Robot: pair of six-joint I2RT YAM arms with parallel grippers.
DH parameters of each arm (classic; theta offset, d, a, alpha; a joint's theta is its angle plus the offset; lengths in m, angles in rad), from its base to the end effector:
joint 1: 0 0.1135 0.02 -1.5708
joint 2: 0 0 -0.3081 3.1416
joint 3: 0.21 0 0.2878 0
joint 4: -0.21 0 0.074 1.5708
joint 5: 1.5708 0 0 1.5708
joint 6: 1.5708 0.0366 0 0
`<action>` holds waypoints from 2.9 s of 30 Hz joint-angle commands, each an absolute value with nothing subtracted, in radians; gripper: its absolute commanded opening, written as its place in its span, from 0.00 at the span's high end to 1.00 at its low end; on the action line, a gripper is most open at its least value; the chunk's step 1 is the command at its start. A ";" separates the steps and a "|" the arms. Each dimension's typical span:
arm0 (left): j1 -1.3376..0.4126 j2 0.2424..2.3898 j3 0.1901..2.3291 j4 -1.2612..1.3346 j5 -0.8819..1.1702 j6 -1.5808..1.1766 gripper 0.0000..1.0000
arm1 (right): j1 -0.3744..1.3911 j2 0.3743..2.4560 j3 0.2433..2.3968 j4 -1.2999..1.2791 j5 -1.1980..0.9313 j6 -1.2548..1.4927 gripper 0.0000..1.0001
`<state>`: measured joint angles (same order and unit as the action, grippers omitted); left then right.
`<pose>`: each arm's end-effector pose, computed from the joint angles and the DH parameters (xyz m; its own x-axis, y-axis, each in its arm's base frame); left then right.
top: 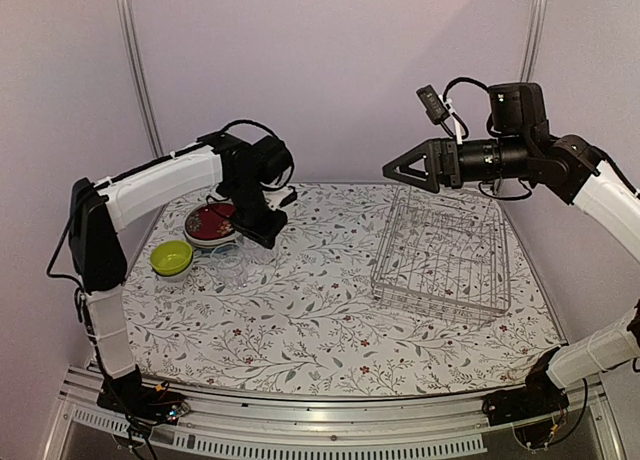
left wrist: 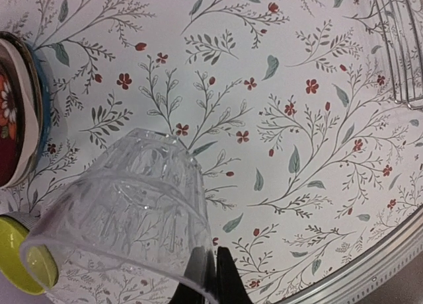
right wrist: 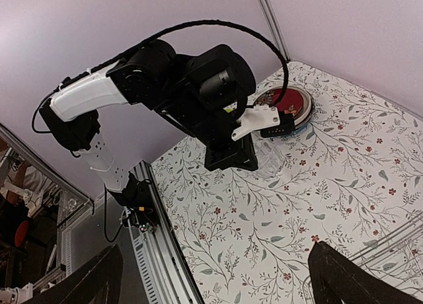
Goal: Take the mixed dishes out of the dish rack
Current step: Place the cup at the center of the board, then reset both arms
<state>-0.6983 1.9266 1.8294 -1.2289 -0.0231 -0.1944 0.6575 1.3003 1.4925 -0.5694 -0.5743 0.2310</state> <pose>0.3376 -0.2823 0.3274 -0.8525 0.4634 -0.2420 0.4829 0.8753 -0.0248 0.2252 0.1990 0.4845 -0.4928 -0.1376 -0.8592 -0.8219 0.3980 0.4076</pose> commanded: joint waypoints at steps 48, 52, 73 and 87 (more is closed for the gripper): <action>-0.763 2.171 2.007 -1.381 -0.123 -0.084 0.49 | 0.637 1.319 1.466 -0.605 -0.549 0.202 0.01; -0.767 2.146 2.027 -1.405 -0.159 -0.083 0.37 | 0.638 1.320 1.464 -0.609 -0.544 0.204 0.01; -0.701 1.701 1.919 -1.172 -0.179 -0.109 0.01 | 0.604 1.360 1.446 -0.605 -0.464 0.193 0.01; -0.307 1.140 1.244 -0.765 0.038 -0.397 0.01 | 0.393 1.274 1.130 -0.411 -0.472 0.309 0.01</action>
